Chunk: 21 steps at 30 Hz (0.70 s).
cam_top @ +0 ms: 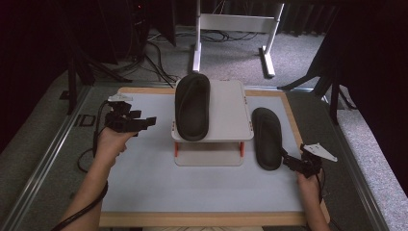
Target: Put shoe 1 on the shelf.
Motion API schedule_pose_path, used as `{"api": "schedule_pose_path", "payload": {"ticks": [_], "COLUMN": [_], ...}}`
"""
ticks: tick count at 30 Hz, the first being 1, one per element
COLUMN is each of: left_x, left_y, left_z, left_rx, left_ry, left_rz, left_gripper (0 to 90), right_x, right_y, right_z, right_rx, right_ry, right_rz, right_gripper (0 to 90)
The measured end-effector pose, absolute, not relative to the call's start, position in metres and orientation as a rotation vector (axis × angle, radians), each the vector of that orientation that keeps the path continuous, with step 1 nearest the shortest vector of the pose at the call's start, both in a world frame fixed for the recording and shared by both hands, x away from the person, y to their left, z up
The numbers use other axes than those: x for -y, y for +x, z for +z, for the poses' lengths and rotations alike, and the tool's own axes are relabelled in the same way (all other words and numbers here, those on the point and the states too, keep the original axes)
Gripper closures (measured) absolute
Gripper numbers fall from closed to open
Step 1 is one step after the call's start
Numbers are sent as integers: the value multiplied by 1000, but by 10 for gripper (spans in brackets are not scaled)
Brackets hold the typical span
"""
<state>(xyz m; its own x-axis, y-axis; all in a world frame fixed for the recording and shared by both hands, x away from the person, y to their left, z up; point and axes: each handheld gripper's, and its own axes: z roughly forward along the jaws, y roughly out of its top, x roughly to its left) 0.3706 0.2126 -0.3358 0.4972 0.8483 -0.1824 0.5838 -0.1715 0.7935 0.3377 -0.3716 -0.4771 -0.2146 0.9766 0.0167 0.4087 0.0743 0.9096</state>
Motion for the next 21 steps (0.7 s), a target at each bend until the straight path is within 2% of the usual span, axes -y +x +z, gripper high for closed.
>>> {"api": "schedule_pose_path", "payload": {"ticks": [9, 14, 21], "left_x": [-223, -225, -229], "left_y": [363, 358, 352], "left_z": [-360, -374, -393], "left_rx": [-1196, -1197, -1220], "left_ry": [1822, 1804, 1805], "left_rz": [386, 466, 529], "left_gripper": [245, 154, 138], "right_x": [372, 372, 372], "right_y": [338, 338, 338], "right_z": [-477, -477, -477], "right_rx": [-1704, -1705, -1705], "right_ry": [1391, 1390, 1390], "right_rz": [1111, 1112, 1111], "right_gripper": [134, 134, 134]}}
